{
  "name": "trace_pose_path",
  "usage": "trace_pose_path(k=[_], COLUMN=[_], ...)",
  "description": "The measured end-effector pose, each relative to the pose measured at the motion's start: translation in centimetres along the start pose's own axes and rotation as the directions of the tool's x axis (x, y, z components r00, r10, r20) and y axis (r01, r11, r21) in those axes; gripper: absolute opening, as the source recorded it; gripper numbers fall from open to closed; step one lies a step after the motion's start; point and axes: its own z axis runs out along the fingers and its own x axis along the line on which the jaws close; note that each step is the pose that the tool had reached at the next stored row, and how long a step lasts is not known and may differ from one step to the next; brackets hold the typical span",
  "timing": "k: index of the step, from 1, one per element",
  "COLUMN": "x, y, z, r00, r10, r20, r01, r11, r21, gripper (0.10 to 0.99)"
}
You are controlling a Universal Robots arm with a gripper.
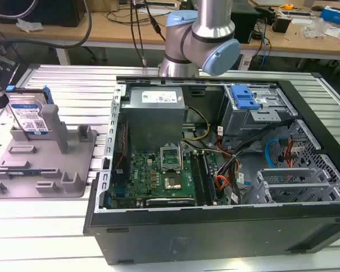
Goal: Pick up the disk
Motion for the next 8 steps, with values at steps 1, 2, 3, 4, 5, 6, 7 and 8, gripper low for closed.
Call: trace_pose_path(k=[1, 2, 3, 4, 5, 6, 7, 8], x=[0.00, 0.00, 0.00, 0.00, 0.00, 0.00, 0.00, 0.00], y=[0.00, 0.00, 0.00, 0.00, 0.00, 0.00, 0.00, 0.00], z=[0.00, 0.00, 0.00, 0.00, 0.00, 0.00, 0.00, 0.00], r00=[1.0000, 1.0000, 1.0000, 1.0000, 1.0000, 1.0000, 1.0000, 1.0000], r10=[0.000, 0.000, 0.000, 0.000, 0.000, 0.000, 0.000, 0.000], r20=[0.0000, 0.0000, 0.0001, 0.0000, 0.0000, 0.0000, 0.0000, 0.0000], r01=[0.000, 0.000, 0.000, 0.000, 0.000, 0.000, 0.000, 0.000], r11=[1.0000, 1.0000, 1.0000, 1.0000, 1.0000, 1.0000, 1.0000, 1.0000], r21=[0.000, 0.000, 0.000, 0.000, 0.000, 0.000, 0.000, 0.000], gripper=[0.106, 0.106, 0.106, 0.106, 0.106, 0.106, 0.106, 0.106])
